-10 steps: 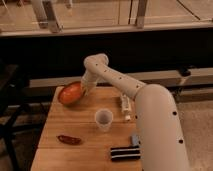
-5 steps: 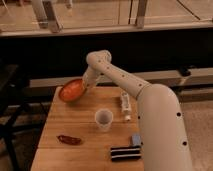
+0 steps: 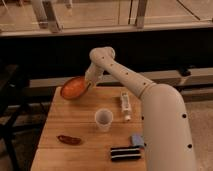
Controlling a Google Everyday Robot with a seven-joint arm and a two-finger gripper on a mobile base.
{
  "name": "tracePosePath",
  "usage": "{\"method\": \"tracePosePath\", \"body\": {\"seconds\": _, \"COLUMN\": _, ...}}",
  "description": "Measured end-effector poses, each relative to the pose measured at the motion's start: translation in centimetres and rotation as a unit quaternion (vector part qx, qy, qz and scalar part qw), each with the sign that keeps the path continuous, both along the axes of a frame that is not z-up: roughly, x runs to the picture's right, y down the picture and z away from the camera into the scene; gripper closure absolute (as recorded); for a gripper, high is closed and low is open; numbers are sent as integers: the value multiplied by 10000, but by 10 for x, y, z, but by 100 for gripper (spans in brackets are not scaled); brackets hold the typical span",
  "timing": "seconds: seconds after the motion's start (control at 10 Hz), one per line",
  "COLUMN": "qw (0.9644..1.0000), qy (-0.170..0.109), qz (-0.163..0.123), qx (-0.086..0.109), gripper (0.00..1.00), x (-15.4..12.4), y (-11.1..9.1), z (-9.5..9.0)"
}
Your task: Pick up the ceramic bowl
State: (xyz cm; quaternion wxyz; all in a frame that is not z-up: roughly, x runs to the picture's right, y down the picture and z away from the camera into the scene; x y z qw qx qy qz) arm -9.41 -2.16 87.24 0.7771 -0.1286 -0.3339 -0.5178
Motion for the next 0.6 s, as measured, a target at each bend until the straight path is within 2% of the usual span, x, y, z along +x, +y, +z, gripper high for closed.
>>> {"method": "tracePosePath", "body": {"seconds": 0.6, "qw": 10000, "qy": -68, "qz": -22, "qx": 17, "gripper": 100, "x": 7, "y": -11, "z": -11}}
